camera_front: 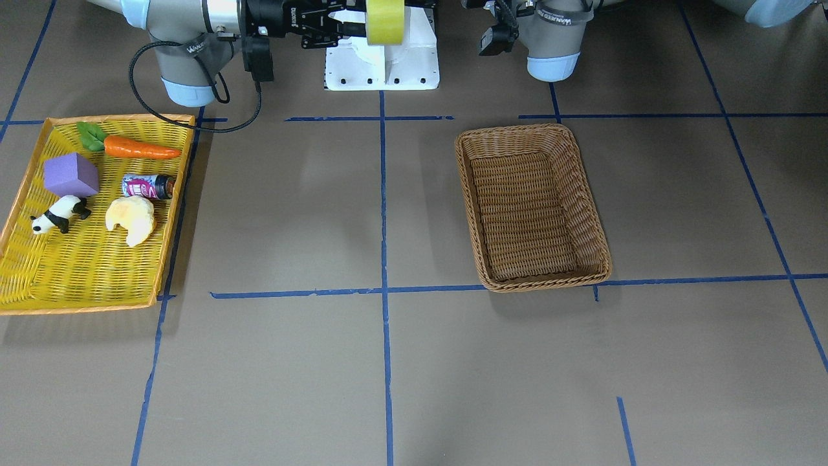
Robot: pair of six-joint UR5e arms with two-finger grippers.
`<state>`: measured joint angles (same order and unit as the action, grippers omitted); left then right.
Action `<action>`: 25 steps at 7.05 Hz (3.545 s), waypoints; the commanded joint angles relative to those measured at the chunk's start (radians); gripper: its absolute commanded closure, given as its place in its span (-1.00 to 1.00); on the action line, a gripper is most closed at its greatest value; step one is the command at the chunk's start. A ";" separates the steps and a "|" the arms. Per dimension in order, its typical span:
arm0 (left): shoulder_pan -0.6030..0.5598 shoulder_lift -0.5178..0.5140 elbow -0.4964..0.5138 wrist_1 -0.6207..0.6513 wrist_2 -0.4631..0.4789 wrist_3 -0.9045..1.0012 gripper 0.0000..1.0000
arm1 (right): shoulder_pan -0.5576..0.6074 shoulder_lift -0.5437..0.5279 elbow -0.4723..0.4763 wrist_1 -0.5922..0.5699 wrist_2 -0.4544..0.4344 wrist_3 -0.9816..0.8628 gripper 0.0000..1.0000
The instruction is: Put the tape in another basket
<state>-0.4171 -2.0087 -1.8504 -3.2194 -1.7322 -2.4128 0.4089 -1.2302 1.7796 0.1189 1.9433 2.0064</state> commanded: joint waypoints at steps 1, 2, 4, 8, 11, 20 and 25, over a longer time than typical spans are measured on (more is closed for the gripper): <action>0.000 0.002 -0.003 0.003 -0.004 0.000 1.00 | 0.004 -0.002 0.000 0.001 -0.001 -0.006 -1.00; -0.011 0.005 -0.009 0.003 -0.012 0.000 1.00 | 0.013 -0.002 0.001 0.001 0.000 -0.008 -1.00; -0.162 0.039 -0.015 0.004 -0.175 0.000 1.00 | 0.062 -0.005 0.000 -0.013 0.008 -0.006 -1.00; -0.402 0.071 0.019 0.172 -0.485 0.112 1.00 | 0.409 -0.011 -0.003 -0.436 0.279 -0.270 -1.00; -0.440 0.071 0.007 0.480 -0.541 0.393 1.00 | 0.523 -0.034 0.000 -1.001 0.266 -0.830 -1.00; -0.205 0.073 0.023 1.286 -0.203 1.208 1.00 | 0.879 -0.107 0.004 -1.742 0.351 -1.809 -1.00; -0.198 0.071 0.079 1.334 -0.167 1.295 0.90 | 0.912 -0.144 0.020 -1.737 0.385 -1.839 -1.00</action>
<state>-0.6157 -1.9372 -1.7778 -1.8862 -1.9019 -1.1233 1.3176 -1.3709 1.7944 -1.6186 2.3279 0.1693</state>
